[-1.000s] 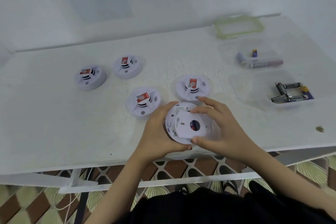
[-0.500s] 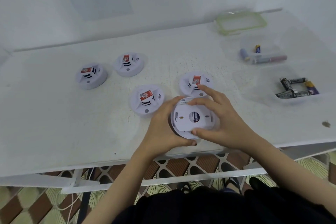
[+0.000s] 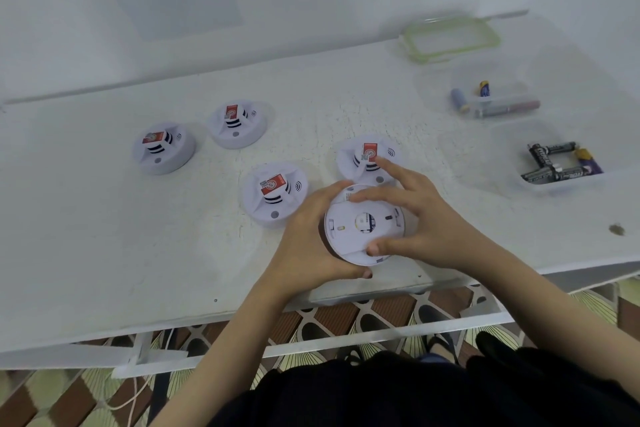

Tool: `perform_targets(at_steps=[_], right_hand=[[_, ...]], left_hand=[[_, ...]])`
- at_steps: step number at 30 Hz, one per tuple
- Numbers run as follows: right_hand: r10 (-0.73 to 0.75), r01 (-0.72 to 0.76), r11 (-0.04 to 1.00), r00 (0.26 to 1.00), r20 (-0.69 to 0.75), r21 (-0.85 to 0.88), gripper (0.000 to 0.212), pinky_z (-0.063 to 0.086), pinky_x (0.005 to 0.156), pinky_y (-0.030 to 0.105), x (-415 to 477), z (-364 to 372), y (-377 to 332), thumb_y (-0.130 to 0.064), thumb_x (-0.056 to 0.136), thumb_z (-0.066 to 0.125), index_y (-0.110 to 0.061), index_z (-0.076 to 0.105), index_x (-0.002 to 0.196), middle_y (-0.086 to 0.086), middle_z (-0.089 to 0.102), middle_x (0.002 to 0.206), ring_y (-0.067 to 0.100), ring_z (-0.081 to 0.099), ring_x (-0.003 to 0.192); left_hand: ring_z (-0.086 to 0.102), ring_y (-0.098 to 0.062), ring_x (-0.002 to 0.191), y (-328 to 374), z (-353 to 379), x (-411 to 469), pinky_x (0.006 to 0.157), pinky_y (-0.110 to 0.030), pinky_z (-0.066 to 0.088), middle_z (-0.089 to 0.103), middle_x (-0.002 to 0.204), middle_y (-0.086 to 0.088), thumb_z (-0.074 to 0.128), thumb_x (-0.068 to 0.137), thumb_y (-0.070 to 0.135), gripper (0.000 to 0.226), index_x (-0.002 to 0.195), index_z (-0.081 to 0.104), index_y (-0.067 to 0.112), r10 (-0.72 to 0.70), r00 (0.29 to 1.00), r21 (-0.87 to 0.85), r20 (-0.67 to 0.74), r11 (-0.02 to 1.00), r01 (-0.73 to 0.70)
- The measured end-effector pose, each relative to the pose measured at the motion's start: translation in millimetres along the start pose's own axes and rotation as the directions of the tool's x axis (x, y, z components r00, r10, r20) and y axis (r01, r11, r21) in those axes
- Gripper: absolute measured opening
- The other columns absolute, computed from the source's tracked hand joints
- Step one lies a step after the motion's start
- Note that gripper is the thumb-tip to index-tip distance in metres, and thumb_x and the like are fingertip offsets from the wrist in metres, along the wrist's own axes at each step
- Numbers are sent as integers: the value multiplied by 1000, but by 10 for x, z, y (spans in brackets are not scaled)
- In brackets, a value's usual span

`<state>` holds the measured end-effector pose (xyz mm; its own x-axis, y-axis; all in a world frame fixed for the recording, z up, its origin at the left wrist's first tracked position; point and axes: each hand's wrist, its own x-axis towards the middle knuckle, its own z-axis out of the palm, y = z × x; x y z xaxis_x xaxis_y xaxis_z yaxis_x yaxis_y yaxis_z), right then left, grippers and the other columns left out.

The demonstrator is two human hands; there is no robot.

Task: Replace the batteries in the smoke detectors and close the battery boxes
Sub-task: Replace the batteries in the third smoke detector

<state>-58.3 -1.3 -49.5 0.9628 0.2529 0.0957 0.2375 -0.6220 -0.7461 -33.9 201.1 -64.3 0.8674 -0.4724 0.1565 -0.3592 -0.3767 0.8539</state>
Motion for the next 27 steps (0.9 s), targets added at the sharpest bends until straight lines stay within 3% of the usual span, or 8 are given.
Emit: perform_targets(at_steps=[5,8,13,16,21,24,27], right_hand=[[18,-18,1000,1000,-5,-2,67,12,108,32,-5,2,-9,-68,56,65,-66,44,119,-9,15,155,7,9,141],[-42,39,998,997,-68,-50,66,15,108,31,-29,12,-26,-63,59,68,-55,49,121,-8,20,154,8,14,139],[-203,156,962,958,-202,-224,60,24,109,42,-44,27,-52,-57,64,69,-29,61,116,1,37,147,15,32,134],[-223,154,950,943,-247,-271,57,23,109,52,-42,68,-70,-58,64,68,-25,63,111,2,44,141,18,38,131],[-239,108,923,912,-332,-369,56,17,108,60,-31,142,-84,-62,61,66,-19,65,98,2,55,129,21,45,125],[-246,78,905,898,-364,-418,57,15,109,61,-37,183,-81,-63,62,65,-17,66,95,2,58,125,21,46,123],[-243,87,912,903,-355,-402,58,26,106,52,-59,192,-73,-61,65,65,-15,65,102,2,58,124,22,49,120]], left_hand=[[49,-3,124,-7,-8,1,103,-30,44,53,131,14,95,42,27,107,136,45,32,1,1000,-1,14,1000,-1],[48,-3,124,-15,-15,1,102,-24,43,53,132,13,95,43,29,107,137,44,31,1,1000,11,21,1000,-1],[50,-5,123,-19,-10,-3,100,-22,44,54,131,10,96,44,27,105,137,46,24,3,1000,18,15,1000,-3],[50,-1,120,-8,-1,-6,98,-14,42,55,129,9,95,44,28,103,136,47,25,8,1000,27,3,1000,-8],[49,0,119,12,8,-8,97,-13,41,55,127,11,94,43,29,102,134,48,28,-1,1000,21,-21,1000,2],[50,0,118,19,14,-9,95,-10,39,56,125,10,93,44,30,100,133,49,26,0,1000,28,-28,1000,1],[51,-3,118,28,28,-5,96,-15,43,56,124,9,89,46,35,96,133,50,25,-9,999,15,-42,1000,10]])
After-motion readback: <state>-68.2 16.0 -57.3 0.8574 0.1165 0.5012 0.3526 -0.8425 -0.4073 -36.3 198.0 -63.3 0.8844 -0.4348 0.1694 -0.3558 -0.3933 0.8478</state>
